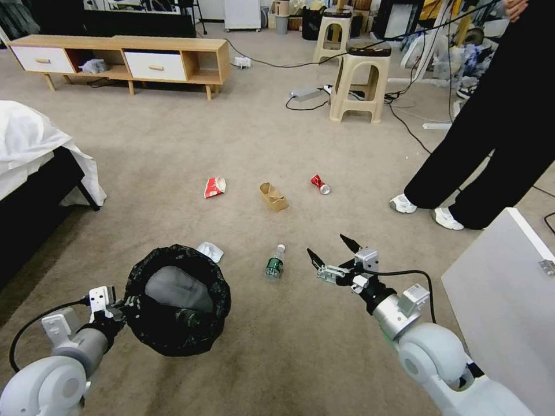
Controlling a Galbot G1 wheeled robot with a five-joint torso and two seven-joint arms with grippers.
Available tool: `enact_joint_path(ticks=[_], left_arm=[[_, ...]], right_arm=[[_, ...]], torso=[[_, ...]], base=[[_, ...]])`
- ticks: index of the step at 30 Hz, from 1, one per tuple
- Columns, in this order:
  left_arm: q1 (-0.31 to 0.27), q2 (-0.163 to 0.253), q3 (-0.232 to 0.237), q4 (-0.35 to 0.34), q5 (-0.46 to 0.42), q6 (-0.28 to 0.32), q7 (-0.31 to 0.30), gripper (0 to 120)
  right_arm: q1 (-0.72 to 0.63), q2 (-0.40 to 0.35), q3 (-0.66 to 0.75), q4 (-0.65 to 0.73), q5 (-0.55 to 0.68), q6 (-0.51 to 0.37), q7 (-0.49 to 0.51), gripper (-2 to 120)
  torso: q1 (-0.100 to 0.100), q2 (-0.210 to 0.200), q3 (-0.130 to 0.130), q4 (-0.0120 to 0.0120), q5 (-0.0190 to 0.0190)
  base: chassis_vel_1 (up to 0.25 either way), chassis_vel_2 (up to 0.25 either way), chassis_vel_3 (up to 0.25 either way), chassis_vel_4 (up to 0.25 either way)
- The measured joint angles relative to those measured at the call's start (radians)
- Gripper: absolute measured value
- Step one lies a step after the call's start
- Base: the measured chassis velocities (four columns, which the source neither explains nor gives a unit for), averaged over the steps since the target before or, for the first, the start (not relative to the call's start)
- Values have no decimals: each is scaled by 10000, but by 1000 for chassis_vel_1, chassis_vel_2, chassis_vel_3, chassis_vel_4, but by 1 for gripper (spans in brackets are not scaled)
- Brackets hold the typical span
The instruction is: Pick up the trash bin, then pick up the garbage from the floor and place it into the trash bin.
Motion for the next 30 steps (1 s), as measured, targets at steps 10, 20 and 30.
enact_joint_path(ticks=[10,20,30], left_arm=[[-143,27,226,46,-38,53,98,1],[-174,14,283,46,-95,124,148,1],[-236,-7,351,87,48,-130,84,1]], right_arm=[[-29,-59,31,53,26,-12,9,100],[-52,-43,49,75,50,-1,-53,100],[8,-30,42,45,74,25,-106,100]], torso=[[0,0,0,0,0],[0,-1,0,0,0],[0,0,0,4,1]], base=[[0,0,0,0],[0,0,0,0],[34,33,30,27]])
